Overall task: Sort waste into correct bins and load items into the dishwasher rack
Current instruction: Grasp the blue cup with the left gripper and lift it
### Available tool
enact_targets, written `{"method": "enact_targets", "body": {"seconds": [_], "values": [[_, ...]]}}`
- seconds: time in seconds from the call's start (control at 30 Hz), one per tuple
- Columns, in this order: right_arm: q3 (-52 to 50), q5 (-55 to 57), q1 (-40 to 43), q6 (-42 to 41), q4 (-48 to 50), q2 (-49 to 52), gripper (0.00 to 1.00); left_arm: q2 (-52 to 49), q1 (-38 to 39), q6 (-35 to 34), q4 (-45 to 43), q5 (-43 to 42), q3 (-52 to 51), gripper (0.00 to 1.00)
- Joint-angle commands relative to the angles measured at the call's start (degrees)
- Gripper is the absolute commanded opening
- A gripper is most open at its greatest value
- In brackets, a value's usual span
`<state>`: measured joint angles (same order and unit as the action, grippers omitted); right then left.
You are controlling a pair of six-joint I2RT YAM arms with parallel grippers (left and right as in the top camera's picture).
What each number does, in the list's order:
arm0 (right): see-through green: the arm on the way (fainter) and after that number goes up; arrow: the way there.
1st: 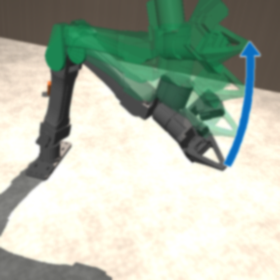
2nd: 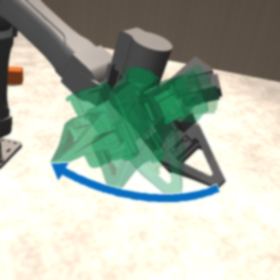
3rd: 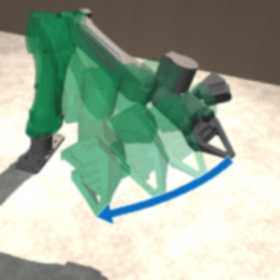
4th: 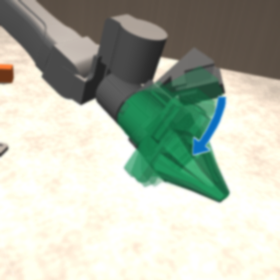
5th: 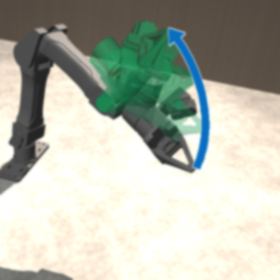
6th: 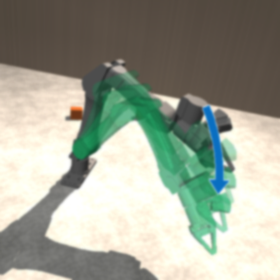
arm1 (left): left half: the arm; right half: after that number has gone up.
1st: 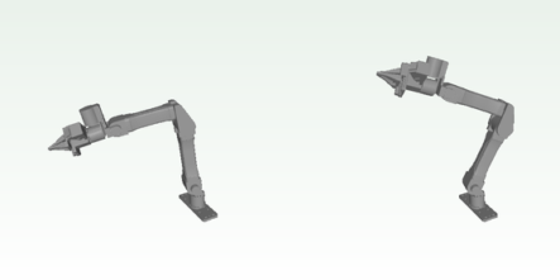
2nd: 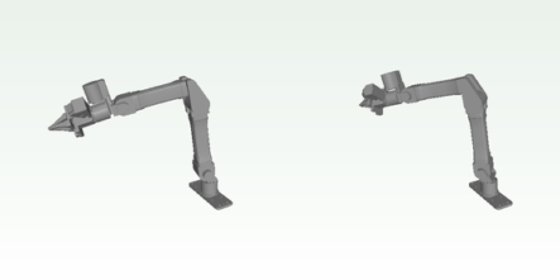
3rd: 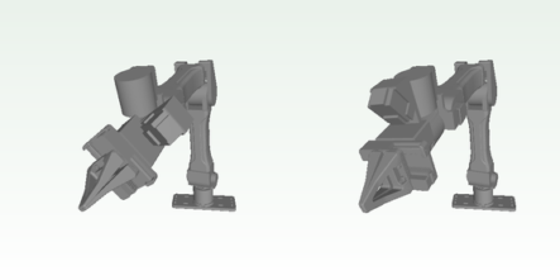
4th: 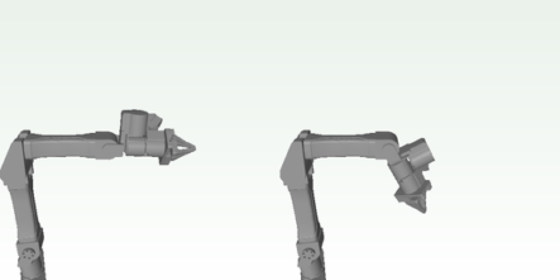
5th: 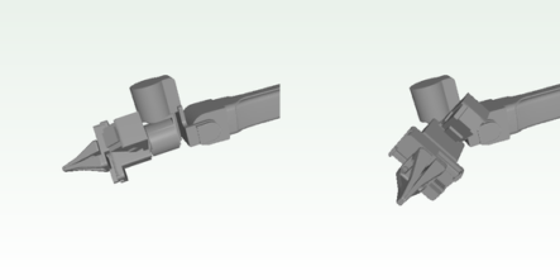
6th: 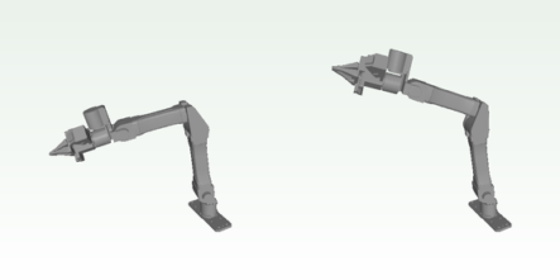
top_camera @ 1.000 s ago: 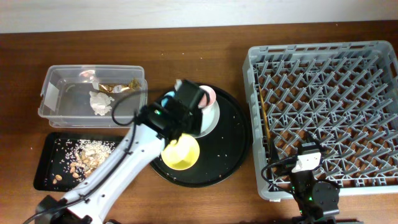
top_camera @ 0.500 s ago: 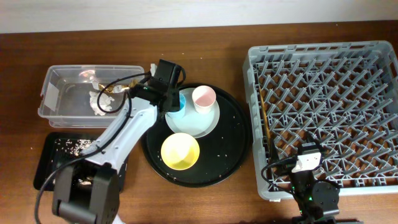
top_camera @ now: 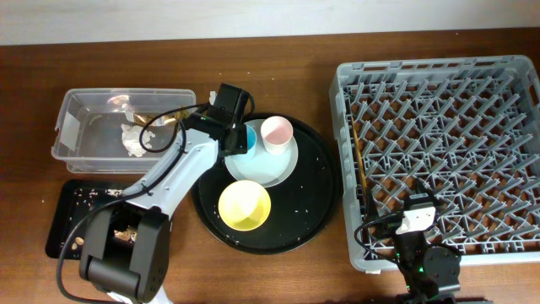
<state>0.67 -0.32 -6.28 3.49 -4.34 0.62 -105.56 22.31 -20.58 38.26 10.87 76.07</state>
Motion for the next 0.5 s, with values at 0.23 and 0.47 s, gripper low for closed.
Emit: {"method": "enact_targets", "body": {"seconds": [0.23, 0.47], "values": [[-0.3, -0.3, -0.4, 0.1, -0.2, -0.4, 0.98, 2.5, -0.4, 0.3, 1.3, -0.6, 3.3, 0.0], [-0.3, -0.3, -0.4, 0.1, -0.2, -0.4, 0.98, 13.3, -2.4, 0.3, 4.0, -8.5, 5.5, 0.0]]}}
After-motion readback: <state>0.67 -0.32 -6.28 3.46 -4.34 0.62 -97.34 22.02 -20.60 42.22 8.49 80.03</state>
